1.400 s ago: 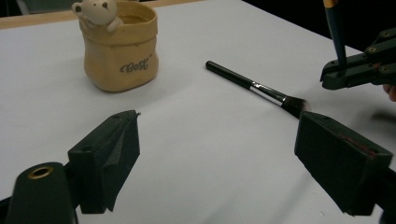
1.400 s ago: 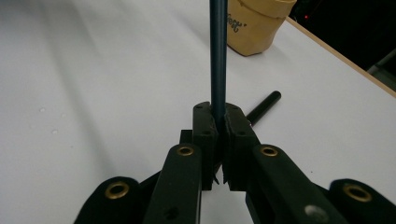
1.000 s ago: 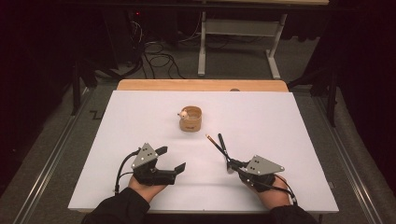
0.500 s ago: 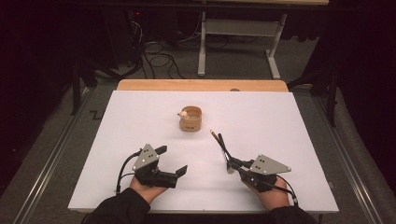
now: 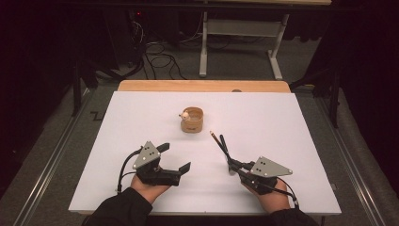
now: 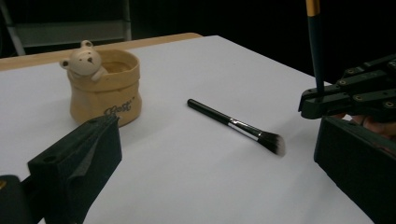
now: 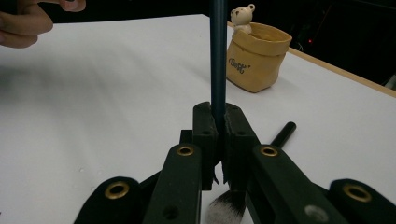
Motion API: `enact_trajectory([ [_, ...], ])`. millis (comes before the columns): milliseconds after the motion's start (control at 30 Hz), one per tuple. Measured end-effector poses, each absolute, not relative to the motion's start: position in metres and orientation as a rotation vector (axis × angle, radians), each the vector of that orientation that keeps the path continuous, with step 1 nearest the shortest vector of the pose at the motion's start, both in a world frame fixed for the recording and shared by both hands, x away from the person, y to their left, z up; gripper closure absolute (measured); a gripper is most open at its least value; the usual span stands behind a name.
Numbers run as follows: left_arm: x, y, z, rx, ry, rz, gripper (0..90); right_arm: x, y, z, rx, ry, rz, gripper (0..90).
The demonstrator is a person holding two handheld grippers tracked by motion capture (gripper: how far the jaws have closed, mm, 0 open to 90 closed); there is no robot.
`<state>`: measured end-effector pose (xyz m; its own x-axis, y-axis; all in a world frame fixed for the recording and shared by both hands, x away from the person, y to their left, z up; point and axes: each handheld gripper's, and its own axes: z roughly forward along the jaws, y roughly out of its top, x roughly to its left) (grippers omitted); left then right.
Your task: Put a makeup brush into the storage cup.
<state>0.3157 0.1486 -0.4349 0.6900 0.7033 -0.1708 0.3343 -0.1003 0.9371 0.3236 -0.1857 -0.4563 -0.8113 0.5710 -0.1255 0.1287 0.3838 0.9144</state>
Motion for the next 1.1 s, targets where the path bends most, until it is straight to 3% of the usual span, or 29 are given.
enact_trajectory([
  [1100, 0.332, 0.087, -0.415, 1.707, 0.737, 0.331, 4.0, 0.323, -0.184, -0.456, 0.602, 2.200, 1.423, 86.6],
])
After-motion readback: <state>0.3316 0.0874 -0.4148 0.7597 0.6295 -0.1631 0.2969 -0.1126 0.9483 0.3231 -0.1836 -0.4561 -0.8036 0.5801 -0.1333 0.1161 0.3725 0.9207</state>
